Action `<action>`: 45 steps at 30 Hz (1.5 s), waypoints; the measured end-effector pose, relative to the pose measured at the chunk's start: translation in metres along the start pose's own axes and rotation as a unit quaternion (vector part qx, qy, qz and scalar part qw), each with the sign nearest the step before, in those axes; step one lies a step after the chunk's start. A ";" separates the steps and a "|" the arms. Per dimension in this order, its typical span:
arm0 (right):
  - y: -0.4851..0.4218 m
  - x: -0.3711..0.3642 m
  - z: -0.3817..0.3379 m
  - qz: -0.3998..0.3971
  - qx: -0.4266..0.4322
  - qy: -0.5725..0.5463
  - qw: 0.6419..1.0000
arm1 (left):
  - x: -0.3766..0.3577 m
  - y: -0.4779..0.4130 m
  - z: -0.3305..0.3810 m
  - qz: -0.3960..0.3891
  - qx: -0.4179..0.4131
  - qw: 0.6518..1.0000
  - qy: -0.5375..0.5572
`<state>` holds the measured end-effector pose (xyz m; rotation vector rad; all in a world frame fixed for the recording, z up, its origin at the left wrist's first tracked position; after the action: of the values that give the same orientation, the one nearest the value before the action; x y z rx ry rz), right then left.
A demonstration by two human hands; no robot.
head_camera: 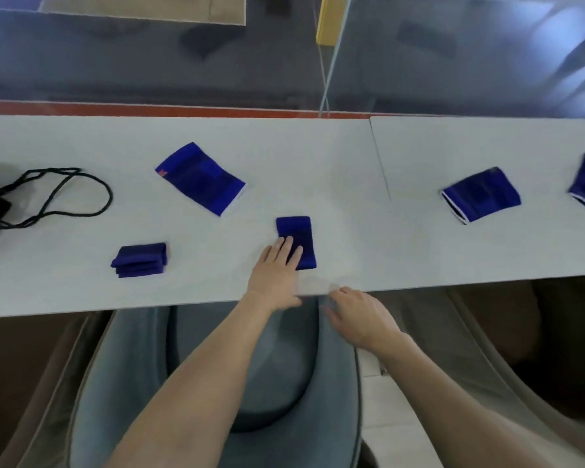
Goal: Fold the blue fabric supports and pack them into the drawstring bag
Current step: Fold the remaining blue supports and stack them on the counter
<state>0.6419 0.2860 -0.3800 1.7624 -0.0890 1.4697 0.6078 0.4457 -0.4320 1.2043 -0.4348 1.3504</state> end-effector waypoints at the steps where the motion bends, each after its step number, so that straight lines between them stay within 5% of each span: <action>1: 0.004 -0.005 0.013 -0.001 -0.001 -0.003 1.000 | -0.005 0.003 0.003 0.020 0.006 1.000 -0.007; 7: 0.021 -0.028 0.071 -0.026 0.036 0.000 0.999 | -0.009 0.027 0.036 0.129 0.013 0.992 -0.004; 14: 0.052 -0.034 0.140 -0.038 0.080 0.019 0.996 | 0.020 0.066 0.117 0.154 0.059 0.986 0.023; 19: 0.097 -0.025 0.228 -0.011 0.032 -0.012 0.999 | 0.032 0.101 0.199 0.164 0.056 0.985 0.001; 33: 0.351 -0.069 0.460 0.072 -0.089 -0.023 0.993 | -0.051 0.115 0.506 0.138 -0.060 0.988 0.020; 45: 0.384 -0.112 0.761 0.121 -0.141 -0.077 0.980 | -0.093 -0.036 0.794 0.181 -0.121 0.975 0.051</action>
<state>1.0031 -0.4843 -0.2563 1.6691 -0.5832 1.4059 0.9185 -0.2583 -0.2127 0.8759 -0.7494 1.6075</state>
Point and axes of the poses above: each hand's wrist, its own y-axis away from the middle knuckle, its own x-axis out of the back of the hand, z = x × y, the point moved 10 cm from there along -y, towards the middle knuckle, and after that the axes turned 13 degrees about y, right-handed, at the moved point
